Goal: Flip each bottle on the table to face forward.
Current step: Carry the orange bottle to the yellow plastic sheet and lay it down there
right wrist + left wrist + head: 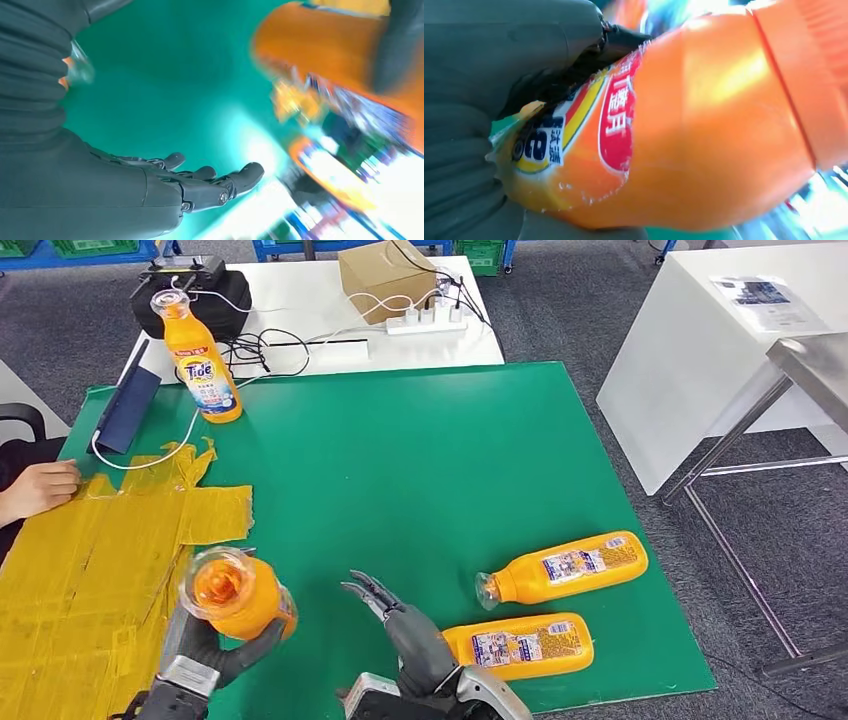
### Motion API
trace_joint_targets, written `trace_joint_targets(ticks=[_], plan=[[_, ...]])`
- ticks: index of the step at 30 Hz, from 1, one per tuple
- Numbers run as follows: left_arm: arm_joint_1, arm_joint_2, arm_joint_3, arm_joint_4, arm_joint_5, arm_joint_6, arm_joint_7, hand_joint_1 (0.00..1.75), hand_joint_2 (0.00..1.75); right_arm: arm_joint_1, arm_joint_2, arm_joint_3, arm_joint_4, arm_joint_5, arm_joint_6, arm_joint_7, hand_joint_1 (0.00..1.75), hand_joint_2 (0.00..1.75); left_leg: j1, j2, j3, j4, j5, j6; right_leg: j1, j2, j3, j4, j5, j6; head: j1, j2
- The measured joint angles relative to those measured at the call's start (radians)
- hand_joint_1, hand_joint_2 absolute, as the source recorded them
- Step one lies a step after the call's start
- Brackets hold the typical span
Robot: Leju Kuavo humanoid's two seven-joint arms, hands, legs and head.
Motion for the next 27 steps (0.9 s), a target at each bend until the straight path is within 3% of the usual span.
trace_joint_targets(ticks=[1, 5, 10, 14, 18, 19, 22, 23, 27], plan=[[0.0, -0.002, 0.019, -0.007, -0.096, 0.078, -0.005, 1.75, 1.75, 0.006, -0.004, -0.008, -0.026, 0.019, -0.009, -0.012, 0.0, 0.0, 0.0, 0.0, 0.0, 0.0, 0.0, 0.0, 0.0, 0.0, 0.0, 0.0, 0.0, 0.0, 0.0, 0.0], [0.013, 0.01, 0.101, -0.008, -0.511, 0.321, 0.059, 1.75, 1.75, 0.043, -0.062, -0.055, -0.143, -0.001, 0.022, -0.015, 0.0, 1.75, 0.0, 0.0, 0.0, 0.0, 0.0, 0.0, -0.001, -0.001, 0.0, 0.0, -0.001, 0.0, 0.0, 0.0], [0.026, 0.101, 0.131, 0.129, -0.861, 0.387, 0.285, 1.75, 1.75, 0.123, -0.24, -0.104, -0.228, -0.119, 0.041, -0.016, 0.0, 1.75, -0.002, -0.001, 0.0, 0.0, -0.001, 0.001, -0.002, -0.001, 0.0, -0.001, -0.002, 0.003, 0.0, 0.0], [-0.01, 0.181, 0.124, 0.281, -0.921, 0.336, 0.384, 1.75, 1.75, 0.142, -0.36, -0.125, -0.256, -0.155, 0.094, -0.012, 0.0, 1.75, -0.002, 0.0, 0.001, 0.0, -0.002, 0.001, -0.002, -0.001, 0.0, -0.001, -0.002, 0.003, 0.0, 0.0], [-0.079, 0.247, 0.091, 0.458, -0.917, 0.297, 0.417, 1.75, 1.75, 0.14, -0.439, -0.131, -0.26, -0.155, 0.132, 0.005, 0.0, 1.75, -0.002, 0.0, 0.002, 0.0, -0.001, 0.001, -0.002, -0.001, 0.002, -0.001, -0.002, 0.003, 0.0, 0.0], [-0.097, 0.259, 0.083, 0.492, -0.915, 0.297, 0.42, 1.39, 1.75, 0.139, -0.452, -0.132, -0.26, -0.153, 0.138, 0.008, 0.0, 1.75, -0.002, 0.0, 0.003, 0.0, -0.001, 0.001, -0.002, -0.001, 0.003, 0.0, -0.002, 0.003, 0.0, 0.0], [-0.155, 0.279, 0.059, 0.584, -0.912, 0.291, 0.441, 0.08, 1.75, 0.131, -0.484, -0.132, -0.259, -0.141, 0.161, 0.023, 0.0, 1.75, -0.002, -0.004, 0.007, 0.0, -0.001, 0.001, -0.002, -0.003, 0.009, -0.001, -0.003, 0.003, 0.0, 0.0], [-0.176, 0.282, 0.051, 0.615, -0.915, 0.291, 0.454, 0.0, 1.75, 0.127, -0.492, -0.132, -0.258, -0.134, 0.167, 0.03, 0.0, 1.75, -0.002, -0.005, 0.008, -0.001, -0.002, 0.001, -0.002, -0.004, 0.011, -0.001, -0.003, 0.003, 0.0, 0.0], [-0.245, 0.286, 0.022, 0.709, -0.939, 0.294, 0.519, 0.0, 1.75, 0.111, -0.52, -0.136, -0.247, -0.089, 0.174, 0.061, 0.0, 1.75, -0.002, -0.007, 0.012, -0.001, -0.002, 0.001, -0.002, -0.005, 0.017, -0.001, -0.004, 0.003, 0.0, 0.0]])
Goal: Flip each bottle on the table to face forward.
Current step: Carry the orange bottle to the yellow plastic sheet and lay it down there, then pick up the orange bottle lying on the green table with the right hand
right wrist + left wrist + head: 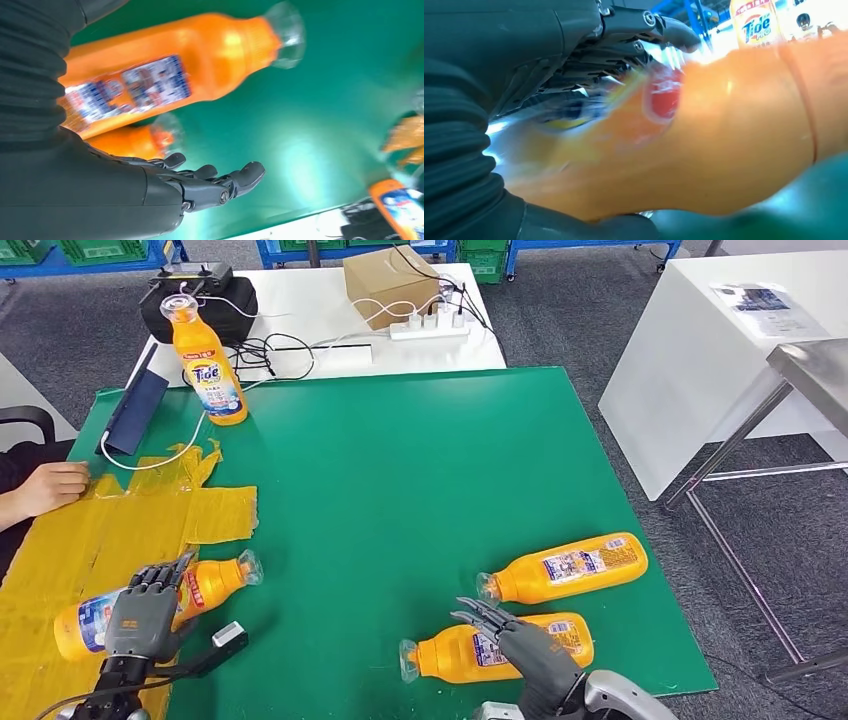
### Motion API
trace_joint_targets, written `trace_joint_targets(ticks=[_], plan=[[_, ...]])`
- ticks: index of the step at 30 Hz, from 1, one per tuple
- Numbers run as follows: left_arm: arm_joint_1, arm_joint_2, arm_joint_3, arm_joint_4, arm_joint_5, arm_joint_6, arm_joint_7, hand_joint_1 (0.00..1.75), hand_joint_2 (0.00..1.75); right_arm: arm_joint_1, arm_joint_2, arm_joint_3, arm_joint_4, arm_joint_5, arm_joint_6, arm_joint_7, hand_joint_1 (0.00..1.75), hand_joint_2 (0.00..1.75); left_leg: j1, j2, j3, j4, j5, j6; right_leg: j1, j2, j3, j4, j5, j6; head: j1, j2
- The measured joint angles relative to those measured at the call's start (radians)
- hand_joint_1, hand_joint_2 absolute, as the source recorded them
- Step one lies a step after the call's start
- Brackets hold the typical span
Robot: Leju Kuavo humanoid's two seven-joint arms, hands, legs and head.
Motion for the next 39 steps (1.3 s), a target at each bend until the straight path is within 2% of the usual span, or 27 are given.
trace_joint_targets(ticks=[6, 16, 19, 24, 26, 28, 30, 31, 36, 39], plan=[[-0.043, 0.0, -0.013, 0.057, 0.001, -0.002, 0.016, 0.0, 1.75, -0.015, -0.027, -0.022, 0.024, 0.046, 0.002, 0.03, 0.0, 1.75, 0.0, 0.0, 0.005, 0.0, 0.001, 0.0, 0.0, 0.0, 0.004, 0.0, 0.001, -0.001, 0.0, 0.0], [-0.053, 0.001, -0.014, 0.062, 0.069, -0.023, -0.036, 0.0, 1.75, -0.019, -0.068, -0.037, 0.064, 0.05, 0.063, 0.052, 0.0, 1.75, 0.0, 0.0, 0.007, 0.0, 0.001, 0.0, 0.0, 0.0, 0.007, 0.0, 0.001, -0.001, 0.0, 0.0], [-0.056, 0.003, -0.012, 0.062, 0.137, -0.034, -0.086, 0.0, 1.75, -0.014, -0.087, -0.035, 0.076, 0.037, 0.078, 0.069, 0.0, 1.75, 0.0, 0.0, 0.008, 0.0, 0.001, 0.0, 0.0, 0.0, 0.006, 0.0, 0.001, -0.001, 0.0, 0.0], [-0.064, 0.011, -0.006, 0.054, 0.318, -0.105, -0.238, 0.0, 1.75, 0.003, -0.132, -0.022, 0.089, 0.004, 0.086, 0.105, 0.0, 1.75, -0.001, -0.004, 0.01, 0.0, 0.001, 0.001, -0.001, -0.004, 0.004, 0.0, -0.001, 0.001, 0.0, 0.0], [-0.066, 0.013, -0.005, 0.049, 0.37, -0.133, -0.278, 0.0, 0.87, 0.005, -0.147, -0.017, 0.094, -0.004, 0.09, 0.116, 0.01, 1.75, -0.002, -0.006, 0.012, 0.0, -0.002, 0.002, -0.002, -0.006, 0.002, 0.0, -0.004, 0.001, 0.0, 0.0], [-0.069, 0.013, -0.001, 0.041, 0.476, -0.187, -0.358, 0.0, 0.0, 0.005, -0.167, -0.008, 0.101, -0.011, 0.101, 0.136, 0.81, 1.75, -0.002, -0.007, 0.013, 0.0, -0.005, 0.003, -0.002, -0.007, 0.004, 0.0, -0.007, 0.002, -0.001, 0.0], [-0.072, 0.013, 0.002, 0.025, 0.601, -0.261, -0.442, 0.0, 0.0, 0.001, -0.186, 0.009, 0.121, -0.005, 0.11, 0.165, 1.68, 1.75, -0.003, -0.007, 0.015, -0.001, -0.005, 0.003, -0.003, -0.007, 0.005, 0.0, -0.008, 0.003, -0.001, 0.0], [-0.074, 0.013, 0.004, 0.016, 0.649, -0.295, -0.471, 0.0, 0.0, -0.003, -0.192, 0.02, 0.137, 0.004, 0.112, 0.179, 1.75, 1.75, -0.003, -0.007, 0.016, -0.001, -0.005, 0.003, -0.002, -0.007, 0.006, 0.0, -0.008, 0.003, 0.0, 0.0], [-0.085, 0.003, -0.003, -0.015, 0.772, -0.394, -0.512, 0.0, 0.0, -0.06, -0.185, 0.094, 0.242, 0.052, 0.086, 0.218, 1.75, 1.75, -0.002, -0.002, 0.024, 0.0, -0.006, 0.003, -0.001, -0.002, 0.01, -0.001, -0.007, 0.001, 0.0, 0.0], [-0.09, -0.002, -0.008, -0.024, 0.833, -0.427, -0.525, 0.0, 0.0, -0.11, -0.166, 0.136, 0.297, 0.055, 0.076, 0.219, 1.75, 1.75, 0.003, 0.011, 0.034, -0.001, -0.015, 0.001, 0.003, 0.009, 0.018, -0.004, -0.012, -0.003, 0.0, 0.0]])
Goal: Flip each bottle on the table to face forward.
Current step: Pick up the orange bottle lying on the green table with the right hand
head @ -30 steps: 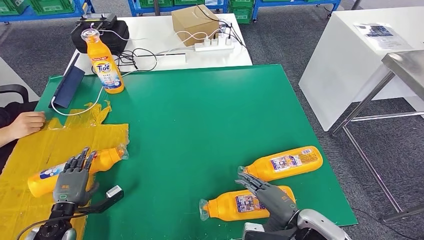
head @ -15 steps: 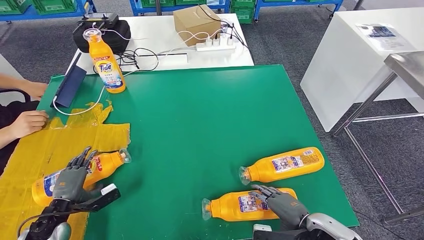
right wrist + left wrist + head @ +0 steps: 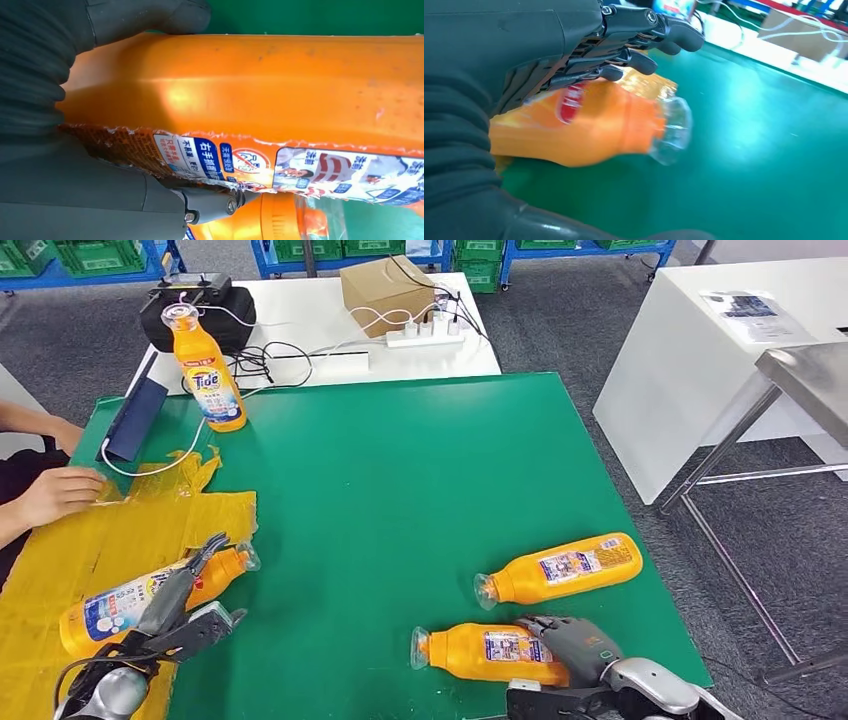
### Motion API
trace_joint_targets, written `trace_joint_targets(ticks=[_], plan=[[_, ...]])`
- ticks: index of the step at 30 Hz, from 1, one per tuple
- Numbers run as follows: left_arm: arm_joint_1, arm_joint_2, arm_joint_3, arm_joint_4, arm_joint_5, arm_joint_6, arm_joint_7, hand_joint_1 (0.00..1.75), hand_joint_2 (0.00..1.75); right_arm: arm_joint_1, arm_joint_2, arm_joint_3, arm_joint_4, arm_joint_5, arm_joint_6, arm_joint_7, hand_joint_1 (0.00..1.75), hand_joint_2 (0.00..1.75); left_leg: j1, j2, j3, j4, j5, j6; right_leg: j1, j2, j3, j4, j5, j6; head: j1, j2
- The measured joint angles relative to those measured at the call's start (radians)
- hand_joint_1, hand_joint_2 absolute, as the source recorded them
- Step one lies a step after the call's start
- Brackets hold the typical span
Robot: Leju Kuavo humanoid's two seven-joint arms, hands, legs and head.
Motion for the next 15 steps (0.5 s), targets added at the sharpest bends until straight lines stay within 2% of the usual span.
trace_joint_targets(ticks=[3, 6, 10, 13, 15], plan=[[0.0, -0.004, -0.002, -0.015, 0.071, -0.04, -0.012, 0.0, 0.0, -0.044, 0.025, 0.035, 0.053, -0.012, -0.017, -0.008, 1.75, 1.75, 0.006, 0.016, 0.013, -0.001, -0.011, 0.0, 0.006, 0.011, 0.013, -0.005, -0.011, -0.003, 0.0, 0.0], [0.005, -0.008, 0.002, -0.045, 0.142, -0.085, -0.019, 0.0, 0.0, -0.07, 0.044, 0.047, 0.087, -0.045, -0.037, -0.023, 1.75, 1.75, 0.01, 0.026, 0.01, -0.001, -0.013, -0.001, 0.01, 0.017, 0.015, -0.009, -0.013, -0.003, 0.0, 0.0], [0.05, -0.023, 0.044, -0.129, 0.287, -0.177, -0.022, 0.0, 0.0, -0.084, 0.092, 0.016, 0.123, -0.136, -0.077, -0.067, 1.75, 1.75, 0.01, 0.038, -0.001, -0.001, -0.006, -0.001, 0.01, 0.02, 0.004, -0.01, -0.012, -0.003, 0.0, 0.0], [0.082, -0.034, 0.067, -0.164, 0.313, -0.199, -0.019, 0.0, 0.0, -0.087, 0.123, -0.002, 0.143, -0.152, -0.083, -0.079, 1.75, 1.75, 0.011, 0.043, 0.005, -0.001, -0.007, -0.001, 0.01, 0.02, 0.009, -0.014, 0.0, 0.0, 0.0, 0.0], [0.106, -0.046, 0.088, -0.189, 0.386, -0.25, -0.013, 0.0, 0.0, -0.08, 0.149, -0.021, 0.146, -0.196, -0.11, -0.131, 1.75, 1.75, 0.011, 0.043, 0.007, -0.001, -0.009, 0.0, 0.01, 0.02, 0.015, -0.016, 0.006, 0.001, 0.001, 0.0]])
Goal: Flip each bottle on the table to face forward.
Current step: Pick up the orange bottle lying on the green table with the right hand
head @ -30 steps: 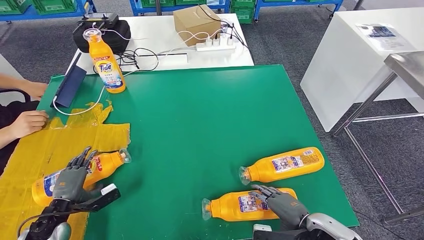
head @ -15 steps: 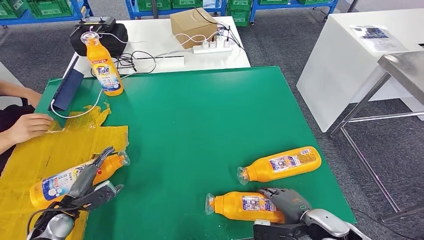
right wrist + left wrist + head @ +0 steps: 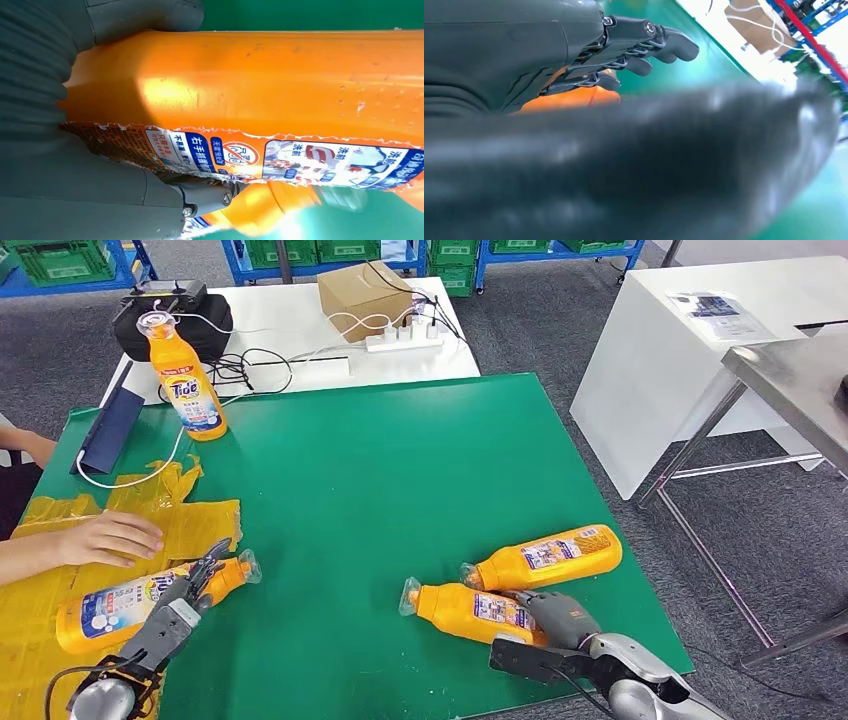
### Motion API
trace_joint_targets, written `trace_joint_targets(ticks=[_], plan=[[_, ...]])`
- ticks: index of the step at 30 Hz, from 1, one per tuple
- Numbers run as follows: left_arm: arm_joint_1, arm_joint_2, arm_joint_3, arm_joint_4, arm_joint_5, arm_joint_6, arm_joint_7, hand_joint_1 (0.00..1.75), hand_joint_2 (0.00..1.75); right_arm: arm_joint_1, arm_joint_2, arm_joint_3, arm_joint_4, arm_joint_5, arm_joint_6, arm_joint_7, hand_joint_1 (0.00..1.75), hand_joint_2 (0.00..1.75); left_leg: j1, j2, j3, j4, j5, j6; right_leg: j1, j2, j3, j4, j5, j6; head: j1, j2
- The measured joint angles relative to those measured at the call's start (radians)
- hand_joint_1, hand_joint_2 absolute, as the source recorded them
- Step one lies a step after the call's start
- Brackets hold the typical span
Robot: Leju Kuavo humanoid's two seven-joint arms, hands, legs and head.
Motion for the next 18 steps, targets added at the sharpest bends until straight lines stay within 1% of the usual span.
trace_joint_targets(ticks=[1, 3, 5, 7, 8, 11, 14, 18], plan=[[0.02, -0.011, 0.017, -0.022, 0.063, -0.042, 0.005, 0.0, 0.0, 0.013, 0.019, -0.017, -0.004, -0.039, -0.022, -0.043, 1.75, 1.75, 0.0, -0.001, 0.0, 0.0, 0.0, 0.0, 0.0, -0.001, 0.003, 0.0, 0.001, 0.0, 0.0, 0.0], [0.083, -0.051, 0.07, -0.097, 0.216, -0.155, 0.021, 0.0, 0.87, 0.067, 0.085, -0.074, -0.042, -0.121, -0.072, -0.132, 1.75, 1.75, 0.0, -0.004, -0.003, 0.0, 0.001, 0.0, 0.0, -0.003, 0.005, 0.002, 0.005, 0.002, 0.0, 0.0], [0.154, -0.103, 0.123, -0.191, 0.332, -0.255, 0.051, 0.0, 1.75, 0.133, 0.17, -0.134, -0.114, -0.154, -0.098, -0.175, 1.75, 1.75, 0.0, -0.009, -0.011, 0.001, 0.002, 0.0, -0.001, -0.007, -0.003, 0.005, 0.008, 0.003, 0.0, 0.0], [0.208, -0.159, 0.151, -0.279, 0.398, -0.311, 0.086, 0.0, 1.75, 0.176, 0.258, -0.184, -0.194, -0.158, -0.097, -0.194, 1.75, 1.75, -0.001, -0.015, -0.02, 0.001, 0.003, -0.001, -0.001, -0.014, -0.012, 0.007, 0.007, 0.002, -0.001, 0.0], [0.229, -0.187, 0.156, -0.318, 0.413, -0.319, 0.097, 0.0, 1.75, 0.187, 0.298, -0.206, -0.229, -0.159, -0.089, -0.2, 1.75, 1.75, -0.001, -0.018, -0.023, 0.001, 0.004, -0.001, -0.002, -0.016, -0.015, 0.007, 0.006, 0.002, -0.001, 0.0], [0.267, -0.248, 0.141, -0.407, 0.397, -0.276, 0.1, 0.0, 1.75, 0.198, 0.391, -0.246, -0.293, -0.15, -0.057, -0.21, 1.75, 1.75, -0.001, -0.022, -0.028, 0.001, 0.004, -0.001, -0.002, -0.021, -0.018, 0.007, 0.003, 0.002, 0.0, 0.0], [0.283, -0.279, 0.099, -0.467, 0.37, -0.215, 0.088, 0.0, 1.75, 0.207, 0.453, -0.241, -0.317, -0.122, -0.044, -0.217, 1.75, 1.75, -0.001, -0.024, -0.03, 0.001, 0.004, -0.002, -0.002, -0.022, -0.02, 0.007, 0.003, 0.001, 0.0, 0.0], [0.292, -0.295, 0.044, -0.514, 0.341, -0.175, 0.077, 0.0, 1.75, 0.212, 0.5, -0.205, -0.325, -0.097, -0.047, -0.213, 1.75, 1.75, -0.001, -0.024, -0.031, 0.0, 0.004, -0.002, -0.002, -0.023, -0.02, 0.007, 0.002, 0.001, 0.0, 0.0]])
